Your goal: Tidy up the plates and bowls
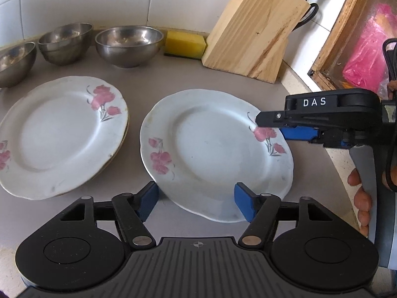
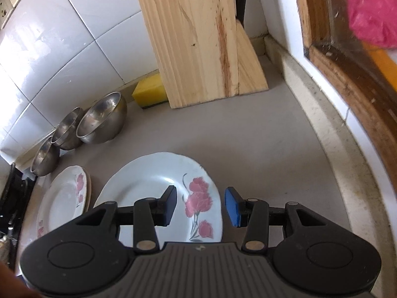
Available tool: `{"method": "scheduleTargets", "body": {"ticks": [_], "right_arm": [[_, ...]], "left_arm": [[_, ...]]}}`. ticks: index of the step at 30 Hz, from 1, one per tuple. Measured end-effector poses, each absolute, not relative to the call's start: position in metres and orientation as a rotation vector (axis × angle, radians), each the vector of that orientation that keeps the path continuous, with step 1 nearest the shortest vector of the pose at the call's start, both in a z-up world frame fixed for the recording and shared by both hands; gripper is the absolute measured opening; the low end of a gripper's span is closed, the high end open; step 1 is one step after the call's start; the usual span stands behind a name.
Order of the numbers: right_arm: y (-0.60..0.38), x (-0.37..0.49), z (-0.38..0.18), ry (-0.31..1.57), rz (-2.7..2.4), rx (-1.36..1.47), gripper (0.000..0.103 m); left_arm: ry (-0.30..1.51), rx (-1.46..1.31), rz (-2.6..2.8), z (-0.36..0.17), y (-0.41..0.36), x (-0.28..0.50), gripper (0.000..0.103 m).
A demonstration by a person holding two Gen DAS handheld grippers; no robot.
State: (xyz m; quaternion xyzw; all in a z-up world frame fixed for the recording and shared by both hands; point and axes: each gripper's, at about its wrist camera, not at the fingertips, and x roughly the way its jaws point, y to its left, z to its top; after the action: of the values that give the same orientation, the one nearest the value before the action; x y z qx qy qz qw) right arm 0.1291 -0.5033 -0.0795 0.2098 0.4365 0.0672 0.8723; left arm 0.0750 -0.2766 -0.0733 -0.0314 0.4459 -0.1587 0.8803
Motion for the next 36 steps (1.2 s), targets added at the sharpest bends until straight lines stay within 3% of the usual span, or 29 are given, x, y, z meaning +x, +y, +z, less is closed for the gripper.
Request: {"method": "scheduleTargets", "body": {"ticks": [14, 19, 22, 32, 34, 36], "right_arm": [[-0.504, 0.139, -0.085, 0.945, 0.201, 0.445, 0.027], [-0.499, 0.137, -0.084, 0.941, 0.189, 0.365, 0.012], [-0.502, 0.137, -0.085, 0.945, 0.191, 0.369, 0.009], [-0.505, 0.123, -0.08, 0.96, 0.195, 0.377, 0.009], [-0.508, 0.131, -0.08, 0.956, 0.177, 0.375, 0.019], [-0.508, 0.139, -0.083, 0.954, 0.182, 0.378, 0.019]], "left_arm": [[0.912, -0.083, -0.298, -0.078, -0.28, 0.094, 0.077], [0.893, -0.082, -0.271, -0.079, -0.279, 0.101, 0.077], [0.882, -0.061, -0.259, -0.081, -0.282, 0.105, 0.078], [0.882, -0.062, -0.285, -0.08, -0.277, 0.107, 0.078], [0.877, -0.064, -0.287, -0.081, -0.276, 0.107, 0.078], [0.871, -0.053, -0.283, -0.082, -0.277, 0.108, 0.078]]}}
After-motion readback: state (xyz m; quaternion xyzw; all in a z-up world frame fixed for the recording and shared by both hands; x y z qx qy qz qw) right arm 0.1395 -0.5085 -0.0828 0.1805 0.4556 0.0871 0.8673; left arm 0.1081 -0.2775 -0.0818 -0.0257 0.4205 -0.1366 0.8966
